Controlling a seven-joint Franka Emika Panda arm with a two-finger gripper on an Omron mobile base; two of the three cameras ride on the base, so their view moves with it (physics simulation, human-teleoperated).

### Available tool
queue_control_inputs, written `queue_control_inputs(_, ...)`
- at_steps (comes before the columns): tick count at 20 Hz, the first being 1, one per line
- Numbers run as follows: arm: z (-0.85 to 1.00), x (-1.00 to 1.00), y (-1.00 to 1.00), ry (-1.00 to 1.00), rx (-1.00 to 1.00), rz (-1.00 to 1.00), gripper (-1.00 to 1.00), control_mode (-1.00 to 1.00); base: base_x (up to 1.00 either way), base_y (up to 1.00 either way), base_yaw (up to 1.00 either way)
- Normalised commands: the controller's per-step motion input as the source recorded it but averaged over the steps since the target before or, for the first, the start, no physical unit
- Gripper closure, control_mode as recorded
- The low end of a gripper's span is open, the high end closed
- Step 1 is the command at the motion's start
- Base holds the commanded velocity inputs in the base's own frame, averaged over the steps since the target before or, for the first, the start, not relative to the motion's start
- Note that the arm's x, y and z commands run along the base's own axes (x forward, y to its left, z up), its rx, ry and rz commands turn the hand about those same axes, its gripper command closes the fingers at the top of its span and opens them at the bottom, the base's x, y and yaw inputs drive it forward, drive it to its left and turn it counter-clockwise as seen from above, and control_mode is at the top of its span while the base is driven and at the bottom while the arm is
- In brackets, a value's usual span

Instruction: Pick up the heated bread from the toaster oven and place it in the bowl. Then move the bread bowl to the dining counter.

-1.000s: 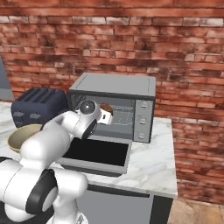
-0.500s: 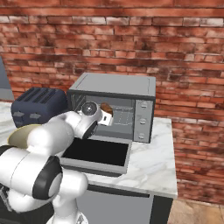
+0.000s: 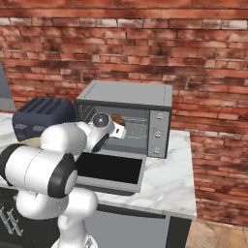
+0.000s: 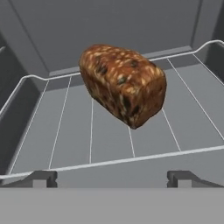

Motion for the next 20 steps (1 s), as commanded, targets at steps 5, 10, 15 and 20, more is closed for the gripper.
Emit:
queue_control_inputs(5,-0.03,0.31,0.0,0.0,0.0,0.0,-1.0,-1.0,0.0,0.0,0.0)
queue_control_inputs(10,-0.08,0.15,0.0,0.0,0.0,0.0,-1.0,-1.0,0.0,0.0,0.0)
queue_control_inputs(15,-0.19,0.12,0.0,0.03,0.0,0.0,-1.0,-1.0,0.0,0.0,0.0)
queue_control_inputs(20,-0.17,0.2,0.0,0.03,0.0,0.0,-1.0,-1.0,0.0,0.0,0.0)
